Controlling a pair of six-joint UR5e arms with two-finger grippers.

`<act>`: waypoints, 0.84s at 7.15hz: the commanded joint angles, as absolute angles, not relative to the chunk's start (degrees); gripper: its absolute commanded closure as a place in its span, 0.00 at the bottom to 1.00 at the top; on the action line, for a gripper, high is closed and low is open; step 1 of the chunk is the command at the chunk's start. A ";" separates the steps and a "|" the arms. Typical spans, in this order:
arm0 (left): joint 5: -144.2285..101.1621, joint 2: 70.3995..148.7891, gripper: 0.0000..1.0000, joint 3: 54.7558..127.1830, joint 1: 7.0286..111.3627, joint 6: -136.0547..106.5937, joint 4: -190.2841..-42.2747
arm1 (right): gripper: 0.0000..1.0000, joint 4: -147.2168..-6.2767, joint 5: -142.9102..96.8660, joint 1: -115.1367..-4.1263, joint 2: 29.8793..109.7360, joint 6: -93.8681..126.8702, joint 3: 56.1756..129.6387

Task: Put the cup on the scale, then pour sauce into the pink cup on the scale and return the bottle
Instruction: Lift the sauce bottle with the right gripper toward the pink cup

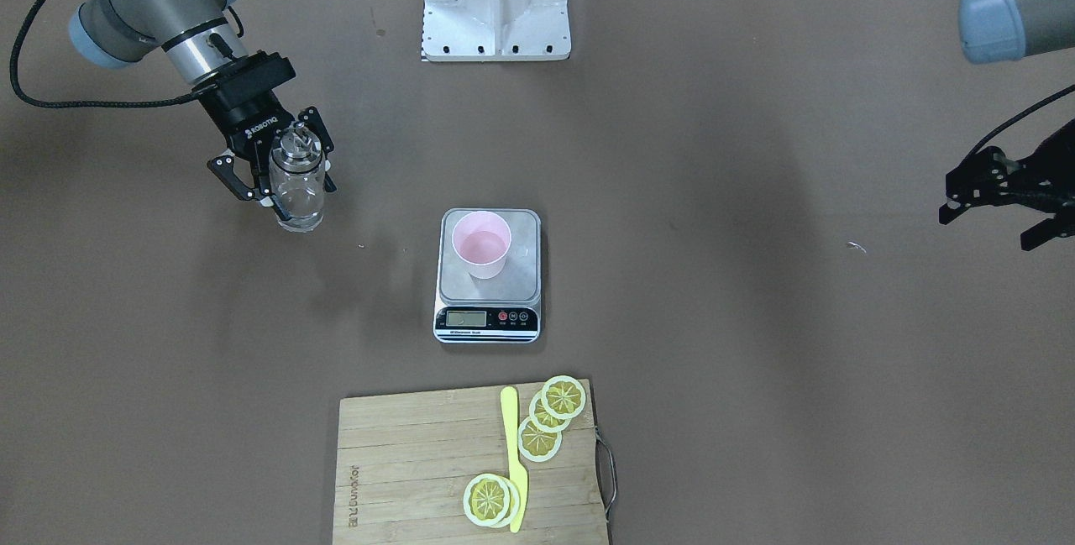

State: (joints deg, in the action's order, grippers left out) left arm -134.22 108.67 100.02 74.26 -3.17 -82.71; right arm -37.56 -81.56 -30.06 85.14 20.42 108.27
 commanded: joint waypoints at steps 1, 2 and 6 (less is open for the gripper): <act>-134.30 105.75 0.03 99.93 76.63 5.58 -83.05 | 0.73 -46.98 -80.69 -31.28 82.20 15.41 109.34; -134.30 104.78 0.03 100.02 78.03 8.23 -83.67 | 0.73 -50.50 -80.16 -31.46 80.35 13.12 109.34; -134.38 102.49 0.03 99.93 79.71 9.05 -84.02 | 0.74 -66.76 -77.27 -31.29 70.68 8.02 109.42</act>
